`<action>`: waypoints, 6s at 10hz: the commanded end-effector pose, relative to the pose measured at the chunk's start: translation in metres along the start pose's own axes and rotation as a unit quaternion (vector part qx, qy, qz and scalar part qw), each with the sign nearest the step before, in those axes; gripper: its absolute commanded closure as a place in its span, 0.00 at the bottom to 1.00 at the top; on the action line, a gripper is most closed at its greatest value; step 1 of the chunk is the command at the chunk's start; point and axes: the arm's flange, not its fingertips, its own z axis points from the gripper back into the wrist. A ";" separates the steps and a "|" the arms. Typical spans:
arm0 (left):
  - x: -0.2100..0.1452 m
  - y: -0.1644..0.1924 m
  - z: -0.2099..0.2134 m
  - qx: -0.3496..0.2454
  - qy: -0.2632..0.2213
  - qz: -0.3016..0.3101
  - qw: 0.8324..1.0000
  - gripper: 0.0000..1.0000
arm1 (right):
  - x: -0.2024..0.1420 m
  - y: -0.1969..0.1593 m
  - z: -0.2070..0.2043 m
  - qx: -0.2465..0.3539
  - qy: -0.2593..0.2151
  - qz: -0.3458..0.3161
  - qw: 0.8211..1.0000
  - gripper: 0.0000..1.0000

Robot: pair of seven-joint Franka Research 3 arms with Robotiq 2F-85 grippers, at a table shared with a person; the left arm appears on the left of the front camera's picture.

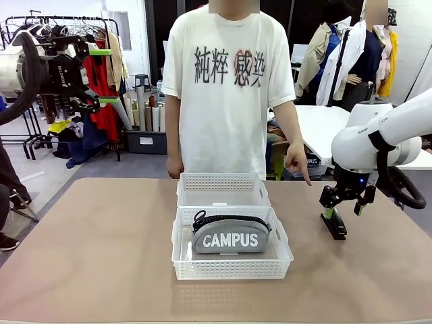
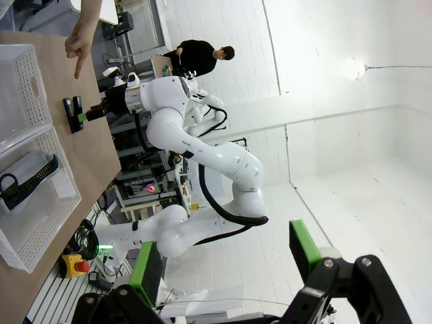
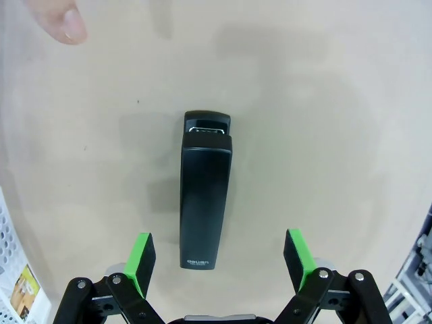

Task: Distribute items into two baskets.
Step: Pick up the Stapler that the person points to, then place the picked Stapler into the Organizing basket as instructed by the person.

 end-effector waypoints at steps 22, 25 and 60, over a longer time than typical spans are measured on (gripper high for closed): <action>-0.001 -0.001 0.000 -0.002 0.002 -0.001 1.000 0.00 | -0.004 0.026 0.167 0.062 -0.033 -0.010 0.997 1.00; -0.001 -0.001 0.000 -0.002 0.002 -0.001 1.000 0.00 | 0.000 0.038 0.242 0.057 -0.045 -0.014 0.997 1.00; -0.001 -0.001 0.000 -0.002 0.002 -0.001 1.000 0.00 | 0.008 0.079 0.331 0.061 -0.103 0.115 0.986 1.00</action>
